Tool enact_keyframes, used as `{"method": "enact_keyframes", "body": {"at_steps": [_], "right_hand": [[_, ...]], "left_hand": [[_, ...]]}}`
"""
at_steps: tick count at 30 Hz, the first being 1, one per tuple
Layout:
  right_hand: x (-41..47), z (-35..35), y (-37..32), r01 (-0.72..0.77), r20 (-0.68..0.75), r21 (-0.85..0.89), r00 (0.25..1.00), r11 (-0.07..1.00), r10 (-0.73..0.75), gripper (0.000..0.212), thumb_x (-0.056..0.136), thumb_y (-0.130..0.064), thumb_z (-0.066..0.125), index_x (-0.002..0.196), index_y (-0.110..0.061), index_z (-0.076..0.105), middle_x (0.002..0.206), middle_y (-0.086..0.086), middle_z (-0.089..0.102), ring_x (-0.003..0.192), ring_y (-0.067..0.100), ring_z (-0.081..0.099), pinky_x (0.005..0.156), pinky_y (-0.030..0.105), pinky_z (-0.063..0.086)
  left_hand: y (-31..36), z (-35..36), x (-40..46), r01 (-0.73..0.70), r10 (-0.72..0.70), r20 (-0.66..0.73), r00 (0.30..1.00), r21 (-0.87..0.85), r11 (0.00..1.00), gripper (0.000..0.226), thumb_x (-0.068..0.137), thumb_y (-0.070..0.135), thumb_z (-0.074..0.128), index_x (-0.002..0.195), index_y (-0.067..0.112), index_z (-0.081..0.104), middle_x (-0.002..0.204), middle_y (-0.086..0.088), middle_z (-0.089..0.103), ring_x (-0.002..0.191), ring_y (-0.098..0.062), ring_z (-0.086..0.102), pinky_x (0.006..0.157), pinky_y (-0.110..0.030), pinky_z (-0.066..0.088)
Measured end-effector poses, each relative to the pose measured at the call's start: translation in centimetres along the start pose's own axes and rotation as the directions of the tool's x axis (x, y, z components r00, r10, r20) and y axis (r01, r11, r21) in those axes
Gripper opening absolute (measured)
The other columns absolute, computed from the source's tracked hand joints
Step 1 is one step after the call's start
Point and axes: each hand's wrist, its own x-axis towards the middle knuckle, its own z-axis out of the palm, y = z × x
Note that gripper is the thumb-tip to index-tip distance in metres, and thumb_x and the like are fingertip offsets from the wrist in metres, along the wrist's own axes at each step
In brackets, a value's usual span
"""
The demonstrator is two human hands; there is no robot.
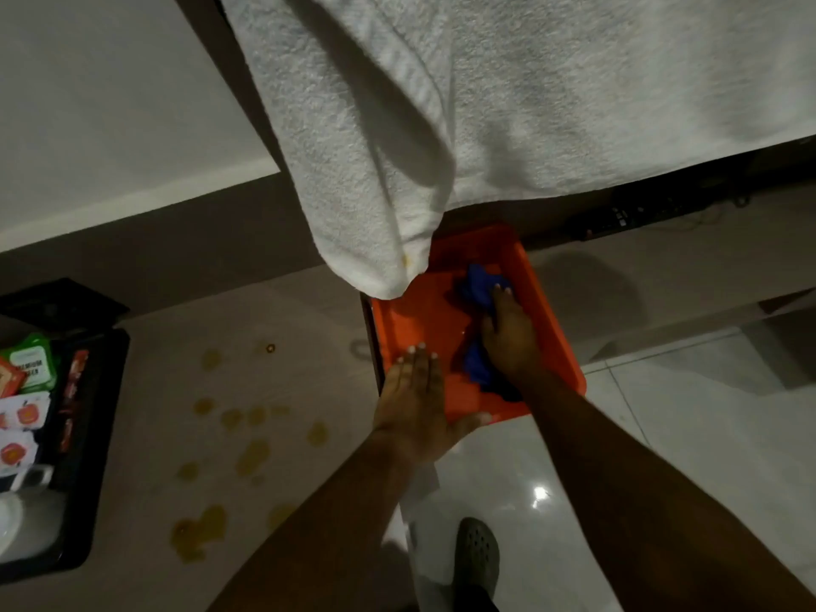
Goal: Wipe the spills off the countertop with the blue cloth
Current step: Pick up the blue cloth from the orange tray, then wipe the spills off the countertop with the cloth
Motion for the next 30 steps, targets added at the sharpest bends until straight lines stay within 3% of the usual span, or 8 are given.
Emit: {"method": "enact_keyframes", "body": {"at_steps": [5, 10, 12, 18, 21, 23, 25, 30], "right_hand": [[-1.6, -5.5, -2.9, -0.146, -0.016, 0.587, 0.981, 0.796, 0.192, 0.025, 0.095, -0.011, 0.046, 0.108, -0.025, 0.062, 0.082, -0.005, 0.065, 0.068, 0.006, 0.061, 0.063, 0.024, 0.050], [-7.6, -7.4, -6.5, -0.290, 0.158, 0.830, 0.942, 0.477, 0.297, 0.025, 0.092, -0.018, 0.053, 0.114, -0.020, 0.064, 0.104, 0.002, 0.073, 0.091, 0.020, 0.071, 0.071, 0.031, 0.057], [-11.1, -6.8, -7.9, -0.317, 0.187, 0.823, 0.935, 0.471, 0.303, 0.029, 0.092, -0.018, 0.053, 0.119, -0.018, 0.061, 0.110, 0.006, 0.072, 0.096, 0.025, 0.069, 0.080, 0.040, 0.054], [-21.2, -0.2, -12.7, -0.274, 0.180, 0.500, 0.961, 0.822, 0.211, 0.015, 0.094, -0.020, 0.049, 0.093, -0.029, 0.061, 0.071, -0.009, 0.067, 0.061, 0.017, 0.056, 0.051, 0.023, 0.046], [-24.2, 3.8, -14.0, -0.171, 0.224, 0.272, 0.968, 0.947, 0.111, 0.034, 0.097, -0.019, 0.046, 0.132, -0.018, 0.050, 0.123, 0.010, 0.061, 0.102, 0.025, 0.060, 0.085, 0.041, 0.050], [-25.6, 5.9, -14.2, 0.004, 0.244, 0.057, 0.970, 0.998, -0.018, 0.050, 0.100, -0.025, 0.042, 0.148, -0.018, 0.028, 0.152, 0.007, 0.033, 0.139, 0.021, 0.031, 0.115, 0.042, 0.026], [-26.3, 7.9, -14.3, 0.199, 0.265, -0.257, 0.956, 0.946, -0.129, 0.056, 0.100, -0.036, 0.034, 0.149, -0.014, 0.018, 0.159, 0.008, 0.014, 0.146, 0.020, 0.007, 0.119, 0.038, 0.005], [-26.1, 10.4, -15.7, 0.235, 0.214, -0.588, 0.968, 0.774, -0.131, 0.068, 0.096, -0.049, 0.005, 0.149, -0.009, 0.021, 0.159, 0.016, 0.015, 0.146, 0.032, 0.008, 0.118, 0.050, 0.011]], "left_hand": [[0.0, -1.1, -0.7, -0.022, 0.020, -0.058, 0.998, -0.025, 0.999, 0.113, 0.080, 0.083, 0.027, 0.155, 0.002, -0.001, 0.166, -0.019, -0.004, 0.154, -0.030, -0.005, 0.122, -0.045, -0.008], [-3.7, -2.0, -5.0, -0.013, -0.013, -0.209, 0.978, -0.123, 0.992, 0.108, 0.082, 0.081, 0.029, 0.157, 0.008, 0.002, 0.167, -0.015, -0.001, 0.154, -0.030, -0.001, 0.122, -0.045, -0.003], [-6.1, -2.0, -7.5, 0.001, -0.036, -0.243, 0.969, -0.141, 0.990, 0.107, 0.082, 0.082, 0.026, 0.157, 0.010, 0.004, 0.167, -0.014, 0.002, 0.154, -0.030, 0.001, 0.122, -0.043, -0.003], [-14.2, 0.5, -16.7, 0.120, -0.160, -0.307, 0.938, -0.147, 0.982, 0.103, 0.085, 0.080, 0.024, 0.157, 0.010, 0.004, 0.167, -0.014, -0.001, 0.154, -0.028, -0.004, 0.125, -0.043, 0.001], [-17.8, 2.8, -21.9, 0.181, -0.247, -0.337, 0.909, -0.216, 0.960, 0.101, 0.085, 0.077, 0.033, 0.157, 0.010, 0.010, 0.167, -0.014, 0.003, 0.154, -0.029, 0.000, 0.124, -0.040, -0.001], [-19.7, 5.0, -25.4, 0.223, -0.314, -0.381, 0.870, -0.265, 0.938, 0.097, 0.086, 0.074, 0.036, 0.155, 0.009, 0.021, 0.165, -0.016, 0.015, 0.153, -0.033, 0.011, 0.122, -0.041, 0.004], [-21.6, 7.8, -28.6, 0.278, -0.378, -0.422, 0.824, -0.280, 0.919, 0.093, 0.087, 0.072, 0.032, 0.148, 0.002, 0.037, 0.158, -0.023, 0.031, 0.147, -0.042, 0.029, 0.119, -0.049, 0.019], [-25.2, 12.4, -31.8, 0.495, -0.612, -0.306, 0.730, -0.381, 0.781, 0.100, 0.087, 0.076, 0.015, 0.147, 0.001, 0.039, 0.155, -0.026, 0.035, 0.144, -0.046, 0.030, 0.114, -0.062, 0.025]]}}
